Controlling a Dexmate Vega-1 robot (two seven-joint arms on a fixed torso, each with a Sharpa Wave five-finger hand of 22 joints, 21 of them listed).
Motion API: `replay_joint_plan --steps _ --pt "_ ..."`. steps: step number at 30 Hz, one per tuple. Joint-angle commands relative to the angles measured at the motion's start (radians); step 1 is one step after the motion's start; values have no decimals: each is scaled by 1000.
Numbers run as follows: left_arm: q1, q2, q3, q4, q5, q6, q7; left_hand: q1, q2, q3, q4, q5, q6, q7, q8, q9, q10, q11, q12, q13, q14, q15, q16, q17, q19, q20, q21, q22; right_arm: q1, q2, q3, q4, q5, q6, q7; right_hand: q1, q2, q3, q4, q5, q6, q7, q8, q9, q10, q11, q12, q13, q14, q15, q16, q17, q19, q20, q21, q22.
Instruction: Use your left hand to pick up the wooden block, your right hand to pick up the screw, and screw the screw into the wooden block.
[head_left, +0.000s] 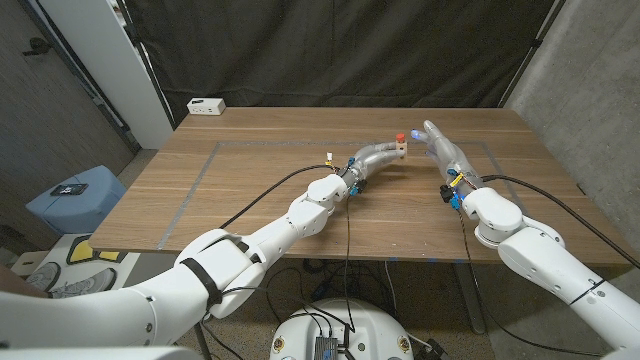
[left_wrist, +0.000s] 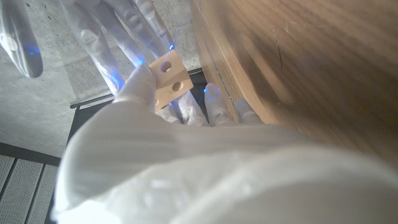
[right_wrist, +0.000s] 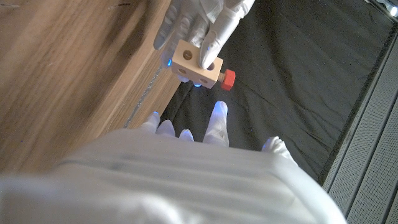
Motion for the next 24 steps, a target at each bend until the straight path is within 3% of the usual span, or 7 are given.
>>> replay_joint_plan --steps 1,24 --pt "-5 -6 2 11 2 1 -1 -15 7 9 7 7 10 -5 4 3 4 -2 8 1 7 -35 0 1 5 8 8 5 35 -7 -19 33 10 10 38 -9 0 1 4 6 -6 1 -1 -1 -94 0 -2 3 -164 6 2 6 -4 1 -1 1" --pt "-1 -12 8 6 7 6 10 -28 8 12 9 6 20 -1 6 4 9 0 8 -4 12 -32 0 0 5 10 8 5 59 -23 -36 49 18 24 76 -23 -3 -4 12 6 0 -4 8 -1 -101 2 -1 3 -170 7 2 8 -12 4 -1 1"
